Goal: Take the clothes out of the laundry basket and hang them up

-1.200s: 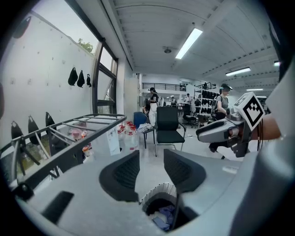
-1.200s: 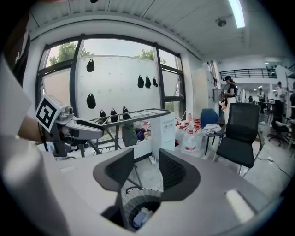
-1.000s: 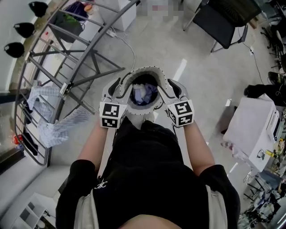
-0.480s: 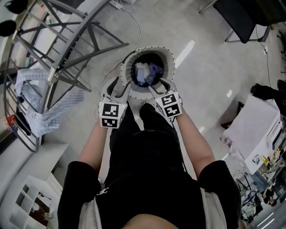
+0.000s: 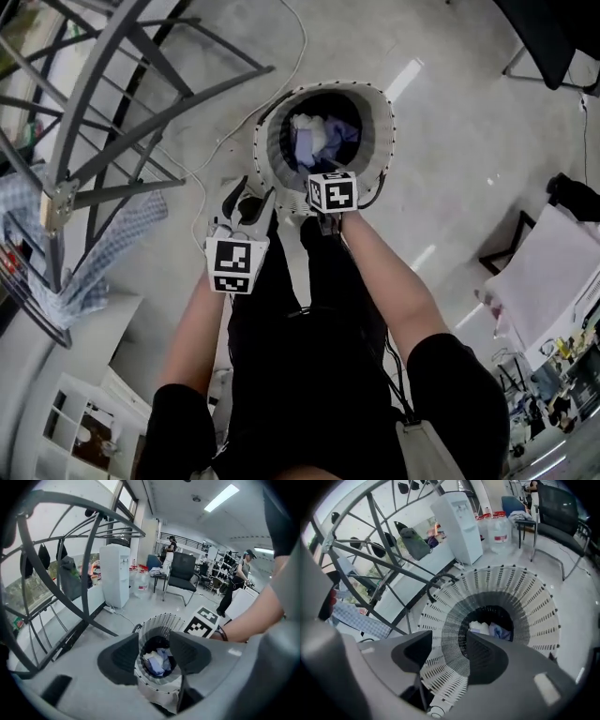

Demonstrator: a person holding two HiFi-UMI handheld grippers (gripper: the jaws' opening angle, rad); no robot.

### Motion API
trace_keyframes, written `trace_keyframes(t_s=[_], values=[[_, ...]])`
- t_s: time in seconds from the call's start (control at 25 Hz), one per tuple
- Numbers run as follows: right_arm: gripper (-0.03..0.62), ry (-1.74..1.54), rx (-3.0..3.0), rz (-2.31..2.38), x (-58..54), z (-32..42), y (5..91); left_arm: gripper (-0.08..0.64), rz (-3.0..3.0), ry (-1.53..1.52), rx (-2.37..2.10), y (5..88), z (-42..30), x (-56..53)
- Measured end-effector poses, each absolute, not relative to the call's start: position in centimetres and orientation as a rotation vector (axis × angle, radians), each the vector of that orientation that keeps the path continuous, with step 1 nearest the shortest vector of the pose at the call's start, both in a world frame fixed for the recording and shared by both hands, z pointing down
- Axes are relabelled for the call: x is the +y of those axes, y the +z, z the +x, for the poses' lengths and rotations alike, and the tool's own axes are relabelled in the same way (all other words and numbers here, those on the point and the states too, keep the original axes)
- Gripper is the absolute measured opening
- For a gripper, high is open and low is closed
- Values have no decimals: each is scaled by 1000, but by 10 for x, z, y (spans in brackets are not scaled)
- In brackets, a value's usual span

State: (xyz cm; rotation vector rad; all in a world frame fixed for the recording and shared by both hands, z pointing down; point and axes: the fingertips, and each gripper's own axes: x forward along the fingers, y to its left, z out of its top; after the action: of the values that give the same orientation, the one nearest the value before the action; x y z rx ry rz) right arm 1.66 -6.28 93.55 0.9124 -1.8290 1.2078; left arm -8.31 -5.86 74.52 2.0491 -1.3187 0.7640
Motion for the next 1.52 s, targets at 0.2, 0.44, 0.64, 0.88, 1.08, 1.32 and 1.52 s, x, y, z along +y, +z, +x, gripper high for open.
trace_keyframes(t_s=[0.2, 0.44, 0.64, 0.88, 1.08, 1.32, 1.52], values=[[243, 1225, -1719, 938, -62, 7, 1028, 213, 2011, 798, -1271, 808, -91, -57], [244, 1144, -1651, 883, -55, 6, 1125, 213, 1912, 834, -1276, 875, -106, -52], [248, 1089, -1584, 794, -40, 8, 1191, 213, 1824, 844, -1299, 921, -114, -48], [253, 1031, -1551, 716, -32, 6, 1244, 201, 1781, 810, -1326, 936, -112, -52], [251, 1052, -1510, 716, -24, 0, 1277, 200, 1766, 834, -1324, 949, -114, -47], [31, 954, -1473, 715, -23, 15, 1290, 201, 1761, 837, -1313, 958, -112, -43], [29, 996, -1557, 705, -32, 13, 1262, 196, 1769, 815, -1313, 952, -105, -45]])
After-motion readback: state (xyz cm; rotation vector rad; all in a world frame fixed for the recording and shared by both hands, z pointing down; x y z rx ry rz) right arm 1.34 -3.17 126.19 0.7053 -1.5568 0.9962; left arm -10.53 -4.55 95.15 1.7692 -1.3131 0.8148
